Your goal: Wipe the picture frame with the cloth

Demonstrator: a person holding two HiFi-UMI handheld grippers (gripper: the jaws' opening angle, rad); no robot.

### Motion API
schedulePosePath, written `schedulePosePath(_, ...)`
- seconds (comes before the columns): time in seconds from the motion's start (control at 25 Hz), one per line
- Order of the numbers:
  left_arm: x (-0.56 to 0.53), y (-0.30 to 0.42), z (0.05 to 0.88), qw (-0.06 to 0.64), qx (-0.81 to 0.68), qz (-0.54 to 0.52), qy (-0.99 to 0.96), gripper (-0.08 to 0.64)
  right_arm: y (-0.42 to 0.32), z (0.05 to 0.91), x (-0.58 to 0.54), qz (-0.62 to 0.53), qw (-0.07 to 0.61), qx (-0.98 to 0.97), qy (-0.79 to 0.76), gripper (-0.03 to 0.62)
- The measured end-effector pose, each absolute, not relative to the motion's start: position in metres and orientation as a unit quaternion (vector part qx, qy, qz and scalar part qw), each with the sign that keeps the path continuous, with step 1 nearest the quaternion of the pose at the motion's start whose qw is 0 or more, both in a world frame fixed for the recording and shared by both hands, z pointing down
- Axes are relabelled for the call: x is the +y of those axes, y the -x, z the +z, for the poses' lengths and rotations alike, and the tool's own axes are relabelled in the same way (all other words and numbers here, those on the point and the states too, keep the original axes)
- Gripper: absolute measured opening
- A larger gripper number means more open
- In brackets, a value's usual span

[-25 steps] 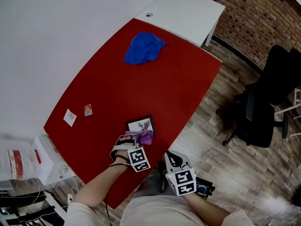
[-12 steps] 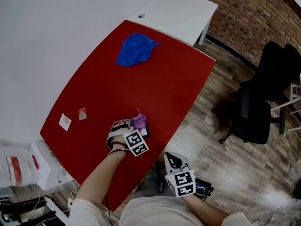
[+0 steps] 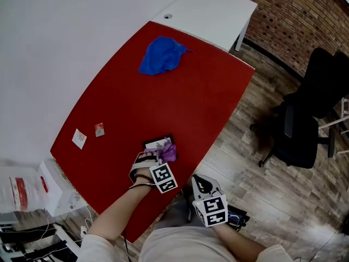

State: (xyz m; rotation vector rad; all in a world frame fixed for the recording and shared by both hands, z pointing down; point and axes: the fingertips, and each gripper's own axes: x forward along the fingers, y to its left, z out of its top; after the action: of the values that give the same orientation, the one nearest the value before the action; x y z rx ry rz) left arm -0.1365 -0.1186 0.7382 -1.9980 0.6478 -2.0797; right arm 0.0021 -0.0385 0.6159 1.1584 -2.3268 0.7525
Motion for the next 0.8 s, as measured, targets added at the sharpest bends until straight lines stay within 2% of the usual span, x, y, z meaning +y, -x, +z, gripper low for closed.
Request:
schedulePosePath(0.28, -0.1, 0.134, 0.736, 0.093, 0.205, -0.701, 0.677, 0.06, 0.011, 0.616, -0.035, 0.271, 0.215, -0.848, -0.402, 0.004)
schedulePosePath(0.52, -0.164, 0.145, 0.715, 0.093, 0.274, -0.687, 0.667, 0.06, 0.0, 0.619, -0.037, 0.277, 0.217, -0.841, -0.412, 0.005)
schedulePosePath(0.8, -0.195, 0.139, 0.734, 0.111, 0.265, -0.718, 0.633, 0.06, -0.022, 0.618, -0.039, 0.276, 0.219, -0.832, -0.428, 0.003)
